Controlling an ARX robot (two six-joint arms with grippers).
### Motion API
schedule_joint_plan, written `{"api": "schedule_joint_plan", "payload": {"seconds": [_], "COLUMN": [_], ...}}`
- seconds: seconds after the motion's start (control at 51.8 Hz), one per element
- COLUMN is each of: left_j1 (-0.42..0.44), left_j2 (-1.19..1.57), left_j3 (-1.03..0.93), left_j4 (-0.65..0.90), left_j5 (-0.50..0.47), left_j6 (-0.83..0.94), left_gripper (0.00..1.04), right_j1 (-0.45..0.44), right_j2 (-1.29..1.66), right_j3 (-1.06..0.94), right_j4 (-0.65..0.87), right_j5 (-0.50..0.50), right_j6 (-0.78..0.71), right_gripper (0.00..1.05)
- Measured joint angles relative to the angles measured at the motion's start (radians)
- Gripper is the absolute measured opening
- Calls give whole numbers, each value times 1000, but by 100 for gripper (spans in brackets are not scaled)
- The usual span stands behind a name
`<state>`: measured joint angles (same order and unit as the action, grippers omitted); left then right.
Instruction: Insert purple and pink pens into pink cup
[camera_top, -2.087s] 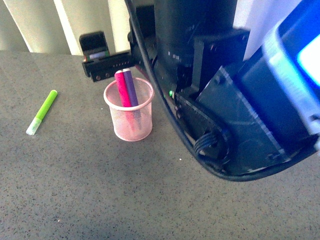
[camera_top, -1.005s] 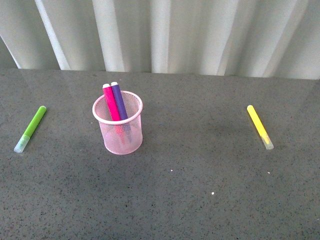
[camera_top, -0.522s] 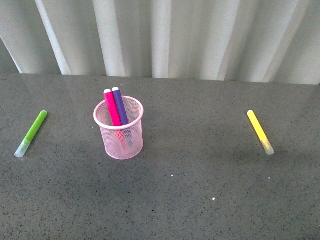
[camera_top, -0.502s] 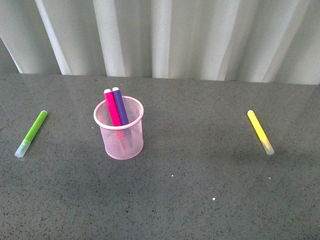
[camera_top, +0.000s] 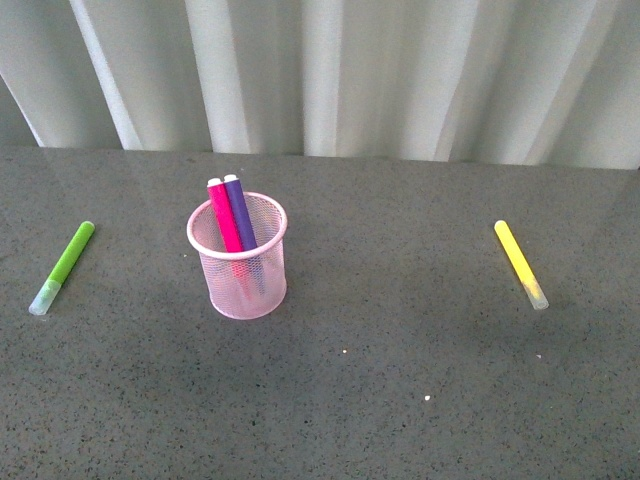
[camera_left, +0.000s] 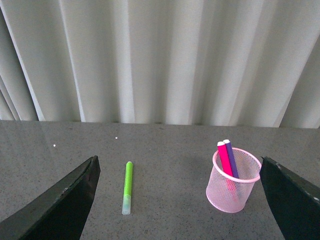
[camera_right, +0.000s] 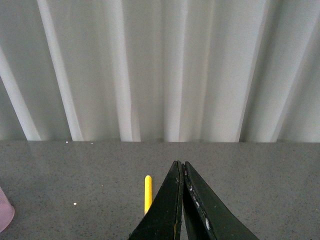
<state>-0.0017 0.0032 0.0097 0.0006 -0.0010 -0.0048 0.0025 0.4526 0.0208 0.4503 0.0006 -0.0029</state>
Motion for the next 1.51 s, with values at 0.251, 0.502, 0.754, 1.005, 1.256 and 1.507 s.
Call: {"api": "schedule_joint_plan", "payload": {"seconds": [0.251, 0.502, 0.754, 1.005, 1.256, 1.507], "left_j1": [0, 0, 0, 0, 0, 0], "left_j2": [0, 0, 0, 0, 0, 0], "left_j3": [0, 0, 0, 0, 0, 0], "left_j4": [0, 0, 0, 0, 0, 0], "left_j5": [0, 0, 0, 0, 0, 0], "left_j6": [0, 0, 0, 0, 0, 0], "left_gripper": [98, 98, 98, 98, 98, 98], "right_j1": [0, 0, 0, 0, 0, 0], "right_j2": [-117, -200, -266, -448, -448, -448], "right_j3": [0, 0, 0, 0, 0, 0], "right_j4": [-113, -192, -261, -446, -449, -449], "right_j5": [0, 0, 0, 0, 1, 1], "right_j6": [0, 0, 0, 0, 0, 0], "right_gripper": [3, 3, 3, 3, 3, 39]}}
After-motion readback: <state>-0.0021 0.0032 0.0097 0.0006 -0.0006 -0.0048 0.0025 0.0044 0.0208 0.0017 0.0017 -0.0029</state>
